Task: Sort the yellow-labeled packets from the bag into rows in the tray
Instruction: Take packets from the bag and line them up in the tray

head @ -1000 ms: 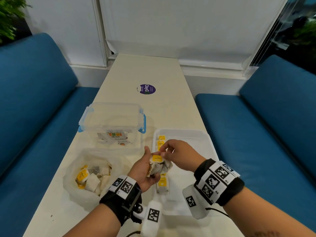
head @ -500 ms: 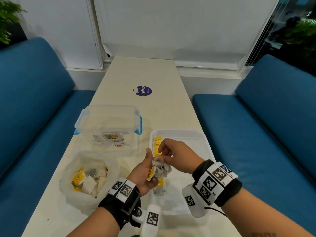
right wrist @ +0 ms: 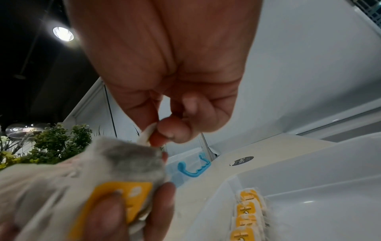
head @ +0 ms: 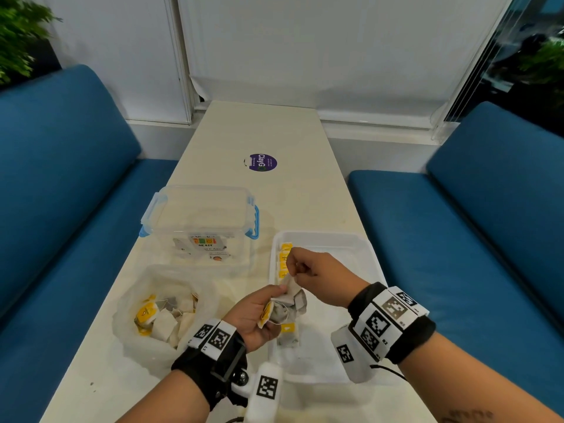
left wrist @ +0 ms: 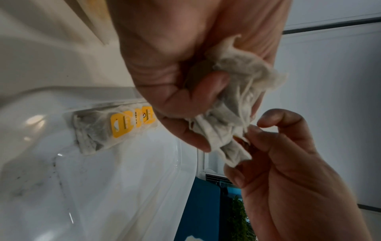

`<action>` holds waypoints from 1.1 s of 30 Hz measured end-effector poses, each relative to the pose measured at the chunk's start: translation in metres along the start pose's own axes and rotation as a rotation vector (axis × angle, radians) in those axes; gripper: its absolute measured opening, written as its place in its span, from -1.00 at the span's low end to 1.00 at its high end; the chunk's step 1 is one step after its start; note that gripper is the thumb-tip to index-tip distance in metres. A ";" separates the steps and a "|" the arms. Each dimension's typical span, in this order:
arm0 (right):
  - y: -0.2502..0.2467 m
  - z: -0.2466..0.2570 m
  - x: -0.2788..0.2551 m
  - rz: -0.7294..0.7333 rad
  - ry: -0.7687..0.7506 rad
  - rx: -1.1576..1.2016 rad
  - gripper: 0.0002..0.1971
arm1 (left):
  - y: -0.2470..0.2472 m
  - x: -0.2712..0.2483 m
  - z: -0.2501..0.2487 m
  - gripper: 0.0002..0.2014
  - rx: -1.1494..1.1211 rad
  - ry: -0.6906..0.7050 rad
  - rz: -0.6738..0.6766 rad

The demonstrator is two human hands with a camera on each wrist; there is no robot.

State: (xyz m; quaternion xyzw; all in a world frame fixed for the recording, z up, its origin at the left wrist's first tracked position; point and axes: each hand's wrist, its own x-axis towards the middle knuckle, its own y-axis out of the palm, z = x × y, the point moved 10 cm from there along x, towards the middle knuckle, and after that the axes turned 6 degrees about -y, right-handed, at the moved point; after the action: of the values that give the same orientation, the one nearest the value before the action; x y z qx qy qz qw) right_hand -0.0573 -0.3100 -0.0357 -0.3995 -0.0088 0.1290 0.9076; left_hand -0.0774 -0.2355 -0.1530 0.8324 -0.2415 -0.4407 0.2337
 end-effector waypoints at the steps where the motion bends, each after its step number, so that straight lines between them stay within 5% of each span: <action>1: 0.000 0.001 0.000 0.017 -0.005 -0.010 -0.70 | 0.005 -0.004 -0.001 -0.84 -0.020 -0.004 0.026; 6: 0.000 0.001 0.000 0.080 0.015 -0.096 -0.61 | 0.020 -0.012 -0.001 -0.80 -0.012 -0.038 0.168; 13: -0.024 0.006 0.002 -0.041 -0.036 -0.185 -0.85 | 0.000 -0.007 0.004 -0.72 0.060 -0.072 -0.024; 18: -0.052 -0.006 -0.004 -0.297 -0.005 -0.153 -0.93 | -0.020 -0.002 -0.001 -0.75 0.015 -0.055 -0.130; 23: -0.018 -0.045 -0.013 0.013 0.303 0.085 -0.85 | -0.028 -0.003 -0.013 -0.78 -0.090 -0.006 -0.169; 27: -0.012 -0.043 -0.011 0.123 0.329 -0.144 -0.78 | -0.030 -0.001 -0.013 -0.78 -0.108 -0.003 -0.161; 33: 0.028 -0.056 -0.020 0.398 0.417 -0.175 -0.81 | -0.033 -0.004 -0.015 -0.76 -0.122 0.010 -0.161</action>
State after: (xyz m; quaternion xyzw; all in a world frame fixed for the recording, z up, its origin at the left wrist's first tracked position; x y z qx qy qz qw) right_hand -0.0761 -0.3374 -0.0921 -0.4881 0.2450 0.2182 0.8088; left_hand -0.0601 -0.2045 -0.1629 0.8356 -0.1454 -0.4676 0.2489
